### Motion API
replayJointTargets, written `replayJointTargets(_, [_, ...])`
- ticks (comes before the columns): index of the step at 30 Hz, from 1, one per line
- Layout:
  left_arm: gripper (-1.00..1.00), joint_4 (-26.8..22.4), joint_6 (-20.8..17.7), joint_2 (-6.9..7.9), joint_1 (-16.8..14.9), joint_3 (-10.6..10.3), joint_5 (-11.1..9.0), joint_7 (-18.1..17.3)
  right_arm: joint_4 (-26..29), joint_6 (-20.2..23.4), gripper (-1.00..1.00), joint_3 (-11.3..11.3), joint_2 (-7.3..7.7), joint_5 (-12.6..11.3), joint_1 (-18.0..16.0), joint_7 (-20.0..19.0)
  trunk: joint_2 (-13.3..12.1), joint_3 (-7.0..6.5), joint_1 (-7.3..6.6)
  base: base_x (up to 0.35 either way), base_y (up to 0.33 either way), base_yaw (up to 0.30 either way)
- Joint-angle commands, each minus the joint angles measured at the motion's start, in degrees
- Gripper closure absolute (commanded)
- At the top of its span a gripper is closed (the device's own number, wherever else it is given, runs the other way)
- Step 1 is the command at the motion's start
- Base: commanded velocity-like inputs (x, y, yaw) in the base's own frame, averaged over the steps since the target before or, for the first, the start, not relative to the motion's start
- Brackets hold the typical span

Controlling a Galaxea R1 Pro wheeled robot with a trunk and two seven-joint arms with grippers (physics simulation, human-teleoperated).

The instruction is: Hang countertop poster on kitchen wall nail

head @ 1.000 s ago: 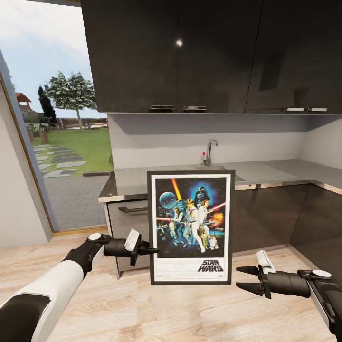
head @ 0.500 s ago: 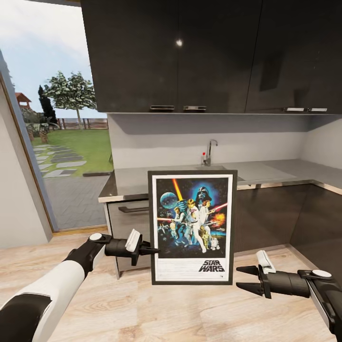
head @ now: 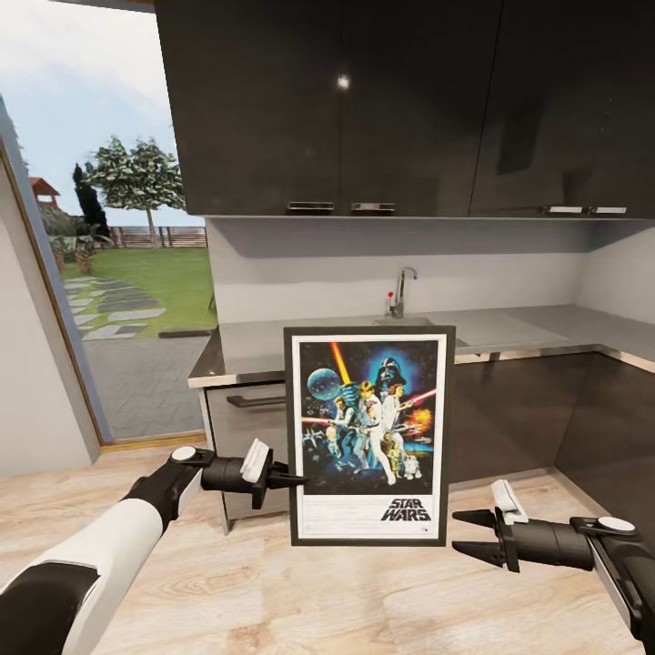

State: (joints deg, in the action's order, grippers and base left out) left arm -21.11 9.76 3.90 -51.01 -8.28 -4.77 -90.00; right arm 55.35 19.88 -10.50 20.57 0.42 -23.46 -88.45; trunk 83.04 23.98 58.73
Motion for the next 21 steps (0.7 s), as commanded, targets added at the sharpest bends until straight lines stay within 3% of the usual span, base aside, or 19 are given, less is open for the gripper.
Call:
replayJointTargets(1, [1.0, 0.01, 0.79, 0.06, -0.05, -0.41, -0.5, 0.0, 0.02, 0.6, -1.0, -0.05, -0.01, 0.04, -0.03, -0.23, 0.04, 0.07, 0.0, 0.0, 0.0, 0.0])
replayJointTargets(21, [1.0, 0.01, 0.79, -1.72, -0.05, -0.34, -0.5, 0.0, 0.02, 0.6, -1.0, -0.05, -0.01, 0.02, -0.04, -0.23, 0.04, 0.07, 0.0, 0.0, 0.0, 0.0])
